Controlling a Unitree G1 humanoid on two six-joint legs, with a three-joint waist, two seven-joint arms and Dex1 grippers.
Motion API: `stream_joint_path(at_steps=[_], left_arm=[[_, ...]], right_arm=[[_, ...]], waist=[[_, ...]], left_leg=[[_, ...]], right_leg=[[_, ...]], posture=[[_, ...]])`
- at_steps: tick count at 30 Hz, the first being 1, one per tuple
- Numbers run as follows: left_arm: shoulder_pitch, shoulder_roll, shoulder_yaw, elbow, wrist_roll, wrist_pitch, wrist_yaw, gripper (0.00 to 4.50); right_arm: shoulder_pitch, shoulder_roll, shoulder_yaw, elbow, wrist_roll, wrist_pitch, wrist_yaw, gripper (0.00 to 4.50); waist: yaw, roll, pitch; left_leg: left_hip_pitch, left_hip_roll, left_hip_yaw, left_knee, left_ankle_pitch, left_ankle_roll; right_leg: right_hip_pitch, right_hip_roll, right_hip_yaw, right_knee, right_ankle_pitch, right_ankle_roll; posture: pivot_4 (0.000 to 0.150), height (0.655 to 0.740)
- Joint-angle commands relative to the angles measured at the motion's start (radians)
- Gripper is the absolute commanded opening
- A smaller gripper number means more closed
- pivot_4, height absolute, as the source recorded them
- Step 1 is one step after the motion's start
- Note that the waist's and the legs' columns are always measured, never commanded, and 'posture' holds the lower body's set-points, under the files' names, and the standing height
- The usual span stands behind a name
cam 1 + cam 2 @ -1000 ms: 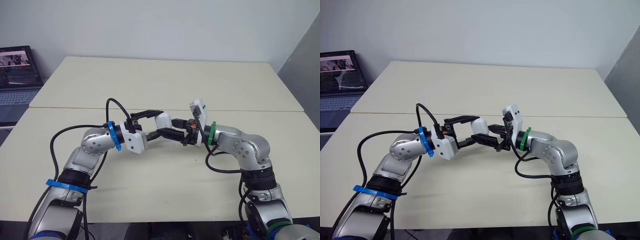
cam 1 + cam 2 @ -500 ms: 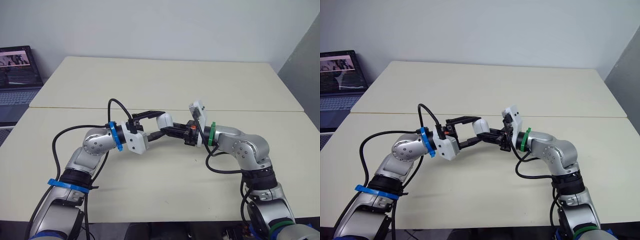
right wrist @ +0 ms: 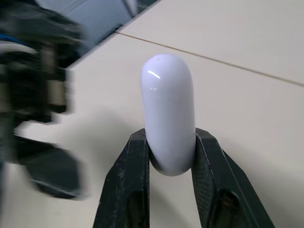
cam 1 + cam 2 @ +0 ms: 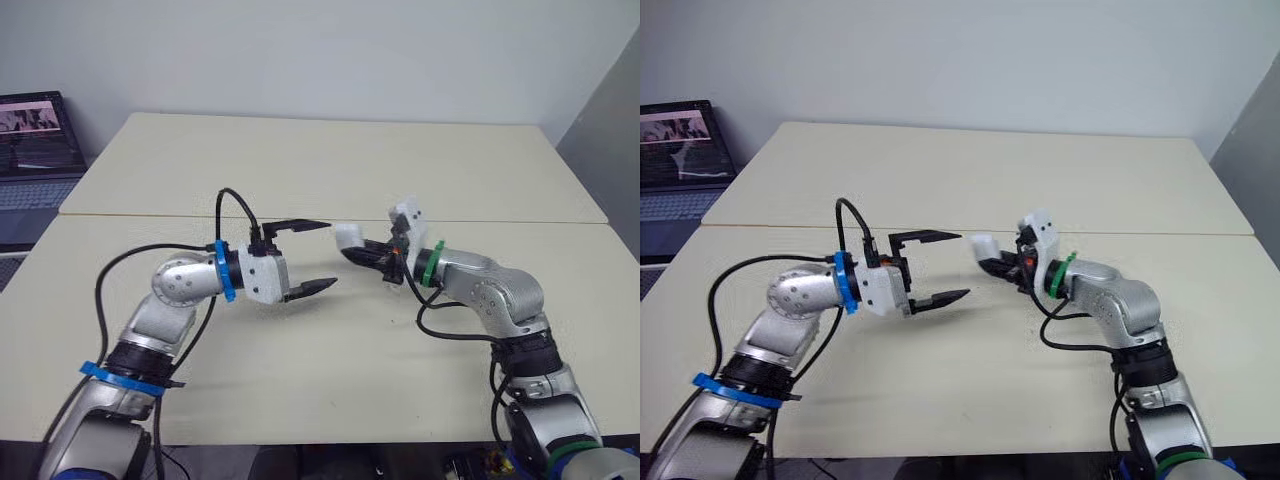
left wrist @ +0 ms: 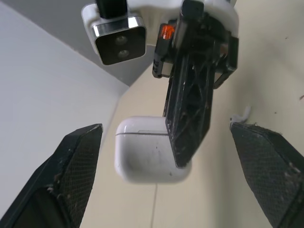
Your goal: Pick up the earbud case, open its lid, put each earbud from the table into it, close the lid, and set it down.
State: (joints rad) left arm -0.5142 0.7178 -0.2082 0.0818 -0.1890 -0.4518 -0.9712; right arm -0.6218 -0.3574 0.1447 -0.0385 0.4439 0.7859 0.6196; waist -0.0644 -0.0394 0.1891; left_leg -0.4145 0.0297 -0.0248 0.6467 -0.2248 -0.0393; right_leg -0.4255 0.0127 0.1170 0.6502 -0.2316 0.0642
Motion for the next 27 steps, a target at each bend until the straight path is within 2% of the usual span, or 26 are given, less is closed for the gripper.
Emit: stream_joint_path(at_steps=[1, 3, 7, 10, 14, 27], left_arm=[[-0.071, 0.06, 0.017, -0.091, -0.115, 0.324, -0.099, 4.5], [-0.144, 0.08, 0.0, -0.063, -0.111, 0.453, -0.156, 4.5], [-0.246, 0.058, -0.03, 0.009, -0.071, 0.516, -0.251, 4.5], [-0.279, 0.037, -0.046, 0.05, -0.037, 0.494, -0.293, 3.93], [-0.311, 0.013, -0.061, 0.099, 0.014, 0.469, -0.32, 2.63], [-0.395, -0.077, -0.086, 0.228, 0.122, 0.367, -0.356, 2.63]], right_arm=[[-0.007, -0.049, 0.093, -0.014, -0.15, -0.189, 0.038, 0.78], [-0.009, -0.066, 0.14, -0.04, -0.199, -0.247, 0.065, 0.78], [-0.017, -0.078, 0.203, -0.077, -0.28, -0.315, 0.095, 0.78], [-0.018, -0.069, 0.217, -0.112, -0.297, -0.311, 0.108, 0.78], [-0.021, -0.058, 0.225, -0.135, -0.314, -0.3, 0.12, 0.78], [-0.031, -0.042, 0.249, -0.173, -0.373, -0.313, 0.142, 0.78]], waist=[[-0.002, 0.0, 0.0], [-0.003, 0.0, 0.0], [-0.007, 0.0, 0.0], [-0.006, 0.0, 0.0], [-0.002, 0.0, 0.0], [0.005, 0.0, 0.0]], left_leg=[[0.0, 0.0, 0.0, 0.0, 0.0, 0.0], [0.0, 0.0, 0.0, 0.0, 0.0, 0.0], [0.0, 0.001, -0.001, 0.0, 0.0, 0.0], [0.0, 0.001, -0.001, 0.0, 0.0, 0.0], [0.0, 0.001, -0.001, 0.0, 0.0, 0.0], [0.0, 0.001, -0.001, 0.0, 0.0, 0.0]], right_leg=[[0.0, 0.0, 0.0, 0.0, 0.0, 0.001], [0.0, 0.001, 0.0, 0.0, -0.001, 0.001], [0.0, 0.003, 0.0, 0.0, -0.001, 0.0], [0.0, 0.003, 0.0, 0.0, -0.001, 0.0], [0.0, 0.003, -0.001, 0.0, -0.001, -0.001], [0.0, 0.003, 0.0, 0.001, 0.001, -0.003]], posture=[[0.15, 0.74], [0.15, 0.74], [0.15, 0.74], [0.15, 0.74], [0.15, 0.74], [0.15, 0.74]])
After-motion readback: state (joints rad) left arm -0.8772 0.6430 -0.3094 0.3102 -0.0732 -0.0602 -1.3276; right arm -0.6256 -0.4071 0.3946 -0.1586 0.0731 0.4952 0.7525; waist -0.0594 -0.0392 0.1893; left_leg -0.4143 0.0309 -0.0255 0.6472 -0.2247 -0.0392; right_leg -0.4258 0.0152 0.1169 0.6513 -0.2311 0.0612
